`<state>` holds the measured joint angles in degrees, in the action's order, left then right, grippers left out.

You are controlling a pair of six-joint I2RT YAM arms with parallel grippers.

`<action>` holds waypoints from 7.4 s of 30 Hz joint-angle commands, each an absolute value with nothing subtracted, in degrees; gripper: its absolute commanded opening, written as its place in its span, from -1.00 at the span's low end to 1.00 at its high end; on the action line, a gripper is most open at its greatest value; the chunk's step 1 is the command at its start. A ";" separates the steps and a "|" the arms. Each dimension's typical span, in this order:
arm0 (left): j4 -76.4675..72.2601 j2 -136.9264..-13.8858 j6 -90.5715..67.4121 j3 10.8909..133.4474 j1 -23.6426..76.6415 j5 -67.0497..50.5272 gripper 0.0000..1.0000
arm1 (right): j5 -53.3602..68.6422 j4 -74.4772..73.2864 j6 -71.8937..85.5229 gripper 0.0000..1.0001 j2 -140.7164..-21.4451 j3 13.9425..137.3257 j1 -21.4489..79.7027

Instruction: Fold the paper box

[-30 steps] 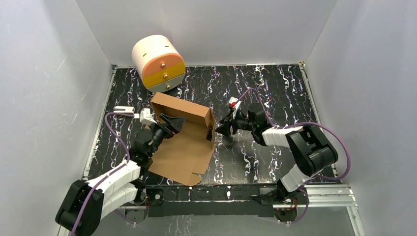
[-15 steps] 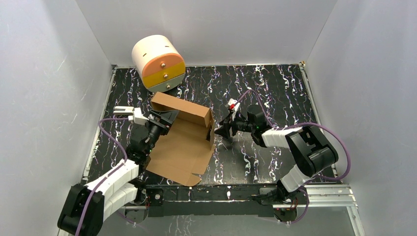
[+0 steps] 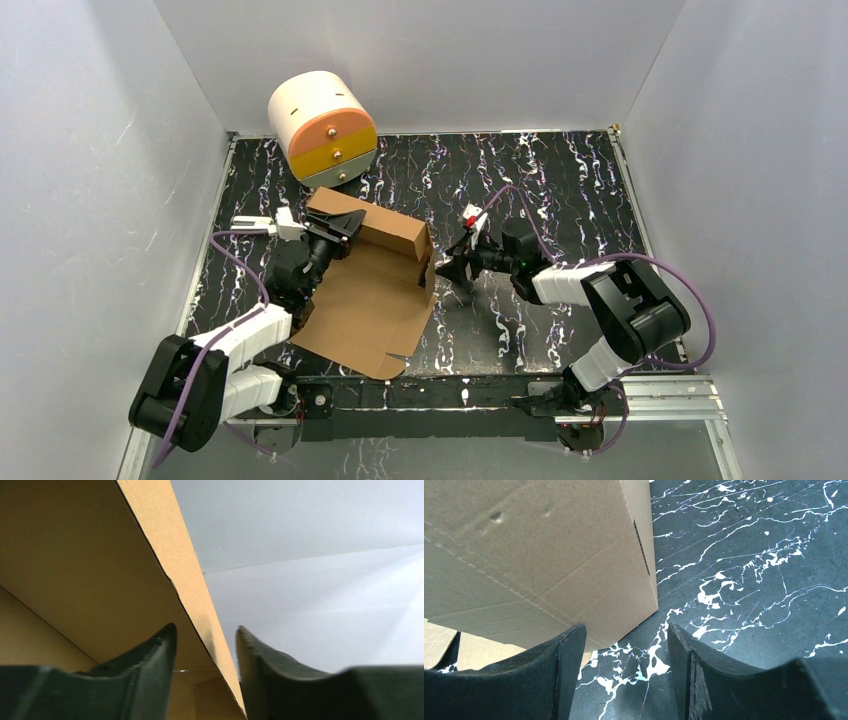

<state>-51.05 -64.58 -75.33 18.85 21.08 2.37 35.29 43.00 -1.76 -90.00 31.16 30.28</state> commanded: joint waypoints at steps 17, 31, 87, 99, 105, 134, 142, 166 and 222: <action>-56.97 -67.85 -78.34 18.21 20.67 0.01 -0.90 | 24.05 57.81 1.95 0.67 -84.76 25.27 38.01; -57.52 -67.56 -78.77 17.63 22.73 -1.59 -0.99 | 14.25 60.95 2.19 0.57 -88.07 29.70 42.21; -13.20 -36.96 -58.52 22.53 30.23 -1.84 0.27 | -5.72 56.84 -8.25 -0.39 -94.04 35.62 43.71; 20.00 -50.08 -24.59 56.17 30.15 7.81 0.46 | 3.65 58.07 -9.72 -0.31 -95.26 34.68 42.79; 19.89 -66.11 -17.85 66.36 30.15 0.81 0.48 | 5.81 59.15 -9.58 -0.29 -96.15 34.12 42.55; 10.93 -82.92 -21.13 64.92 30.32 -16.42 0.46 | 7.29 62.42 -8.54 -0.21 -96.24 30.95 42.40; 11.57 -83.23 -20.75 64.50 30.32 -14.57 0.46 | 6.86 63.02 -8.95 -0.11 -93.28 28.58 42.37; 12.08 -83.67 -21.10 64.41 30.37 -15.53 0.46 | 8.88 66.40 -9.97 -0.18 -92.95 27.40 41.70; 14.74 -87.54 -28.17 64.85 28.83 -21.02 0.40 | -25.88 66.85 7.12 -0.41 -105.69 39.78 43.44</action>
